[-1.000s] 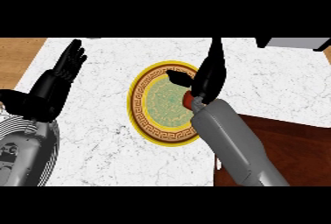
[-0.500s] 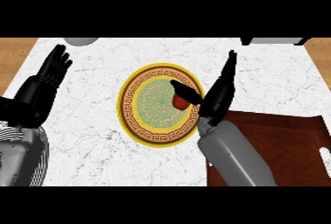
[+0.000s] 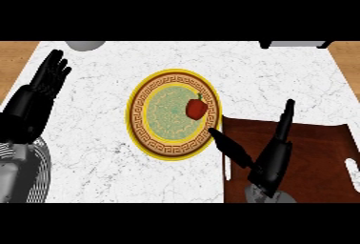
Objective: Pick the bell pepper from the tray and place it in the plate
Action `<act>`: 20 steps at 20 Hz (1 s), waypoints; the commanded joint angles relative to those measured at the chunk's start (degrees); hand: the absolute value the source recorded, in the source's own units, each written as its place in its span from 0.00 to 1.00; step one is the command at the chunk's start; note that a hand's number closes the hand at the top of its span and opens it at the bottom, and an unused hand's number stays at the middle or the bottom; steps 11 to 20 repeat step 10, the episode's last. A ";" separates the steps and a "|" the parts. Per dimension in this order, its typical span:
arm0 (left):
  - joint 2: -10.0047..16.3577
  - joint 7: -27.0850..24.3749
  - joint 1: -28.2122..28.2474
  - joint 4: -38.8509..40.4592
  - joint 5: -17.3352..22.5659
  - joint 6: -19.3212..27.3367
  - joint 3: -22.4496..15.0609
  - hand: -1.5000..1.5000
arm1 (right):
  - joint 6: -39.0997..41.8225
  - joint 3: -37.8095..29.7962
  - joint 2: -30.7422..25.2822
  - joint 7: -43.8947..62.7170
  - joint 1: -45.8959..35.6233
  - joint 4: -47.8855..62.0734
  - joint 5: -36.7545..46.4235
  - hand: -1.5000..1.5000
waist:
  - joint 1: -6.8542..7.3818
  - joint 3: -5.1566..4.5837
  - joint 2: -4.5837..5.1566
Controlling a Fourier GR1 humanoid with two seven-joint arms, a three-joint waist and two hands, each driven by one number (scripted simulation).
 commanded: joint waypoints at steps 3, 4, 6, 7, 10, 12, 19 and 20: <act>-1.42 -2.57 3.09 -0.52 -1.54 -0.49 0.17 0.50 | -1.05 2.69 -10.12 -4.71 14.75 -13.85 -5.17 0.00 | 0.14 0.03 0.10; -1.65 -2.94 0.50 2.60 -1.23 -0.46 0.69 0.50 | -2.52 4.36 -12.57 -6.21 18.33 -16.82 -6.82 0.00 | -0.25 0.04 0.12; 0.22 0.81 0.11 -0.59 0.00 -2.73 2.52 0.50 | 0.21 3.25 -9.41 -6.42 18.30 -17.17 -4.56 0.00 | 0.25 0.02 0.12; -2.89 -3.37 1.53 1.74 -2.57 -1.02 0.04 0.50 | -0.22 4.50 -9.55 -6.76 22.04 -19.45 -1.90 0.00 | 0.02 0.00 0.12; -1.76 1.26 -2.24 1.23 -2.00 -1.38 1.30 0.50 | -2.19 2.50 -12.28 -9.65 24.27 -17.80 -4.49 0.00 | 0.00 0.02 0.16; -1.76 1.26 -2.24 1.23 -2.00 -1.38 1.30 0.50 | -2.19 2.50 -12.28 -9.65 24.27 -17.80 -4.49 0.00 | 0.00 0.02 0.16; -1.76 1.26 -2.24 1.23 -2.00 -1.38 1.30 0.50 | -2.19 2.50 -12.28 -9.65 24.27 -17.80 -4.49 0.00 | 0.00 0.02 0.16; -1.76 1.26 -2.24 1.23 -2.00 -1.38 1.30 0.50 | -2.19 2.50 -12.28 -9.65 24.27 -17.80 -4.49 0.00 | 0.00 0.02 0.16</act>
